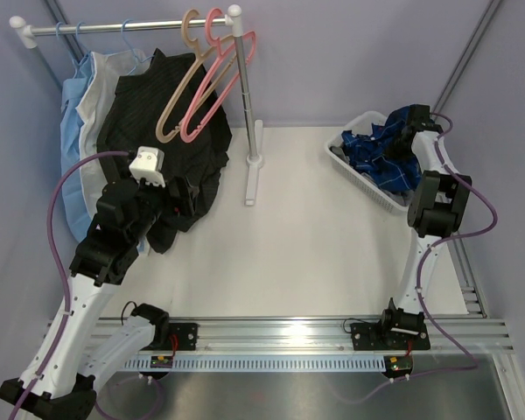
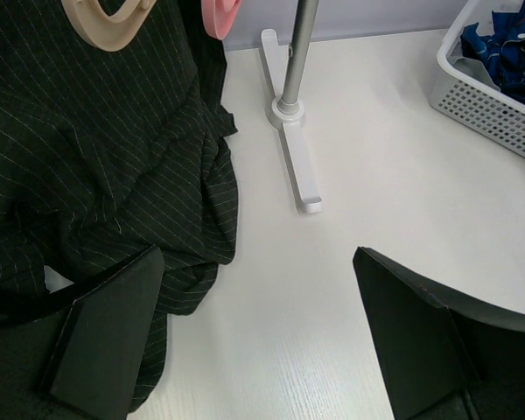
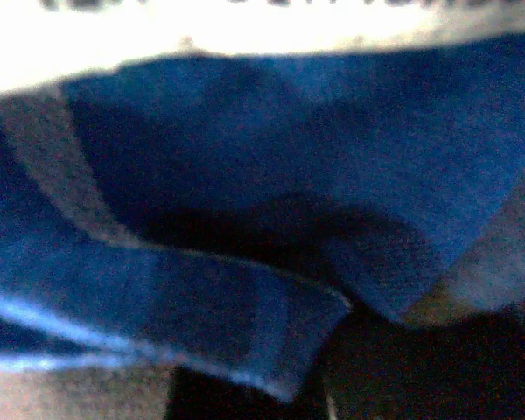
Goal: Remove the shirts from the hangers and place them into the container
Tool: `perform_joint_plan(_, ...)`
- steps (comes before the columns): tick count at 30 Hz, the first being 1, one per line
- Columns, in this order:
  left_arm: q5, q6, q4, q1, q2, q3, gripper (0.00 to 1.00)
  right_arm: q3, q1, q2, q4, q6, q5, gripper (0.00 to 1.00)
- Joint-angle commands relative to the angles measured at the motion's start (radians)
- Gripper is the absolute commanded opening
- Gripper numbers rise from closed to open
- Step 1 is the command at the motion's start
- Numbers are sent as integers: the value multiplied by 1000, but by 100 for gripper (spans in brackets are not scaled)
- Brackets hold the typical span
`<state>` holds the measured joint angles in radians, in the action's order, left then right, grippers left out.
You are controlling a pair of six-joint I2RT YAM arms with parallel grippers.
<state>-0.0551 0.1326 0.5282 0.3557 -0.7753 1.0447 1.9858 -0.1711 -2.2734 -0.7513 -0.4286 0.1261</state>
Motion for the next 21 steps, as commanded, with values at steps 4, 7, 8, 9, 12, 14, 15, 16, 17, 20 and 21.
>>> perform_joint_plan(4,24,12,-50,-6,2,3,96,-134,2,130,-28,48,10,20)
perform_joint_plan(7,26,12,-48,-7,-2,3,96,-153,5,239,-19,62,-6,33)
perform_joint_plan(8,26,12,-48,-8,-2,5,96,-137,7,261,-25,65,-37,37)
perform_joint_plan(9,23,12,-48,-8,-4,5,96,-133,7,281,-29,70,-51,40)
perform_joint_plan(12,20,12,-48,-8,-5,5,96,-137,7,359,-23,71,-92,46)
perform_joint_plan(14,18,10,-48,-9,-8,5,96,-148,7,412,-11,70,-106,52)
perform_joint_plan(15,20,10,-48,-9,-9,5,96,-154,7,429,-10,70,-111,52)
perform_joint_plan(16,20,10,-50,-9,-10,3,96,-162,7,471,-2,70,-112,54)
perform_joint_plan(17,21,10,-50,-9,-13,3,96,-185,7,494,6,73,-117,58)
perform_joint_plan(20,26,10,-54,-8,-10,3,96,-234,7,587,30,82,-121,65)
perform_joint_plan(21,26,9,-56,-9,-9,3,96,-246,7,612,36,86,-121,66)
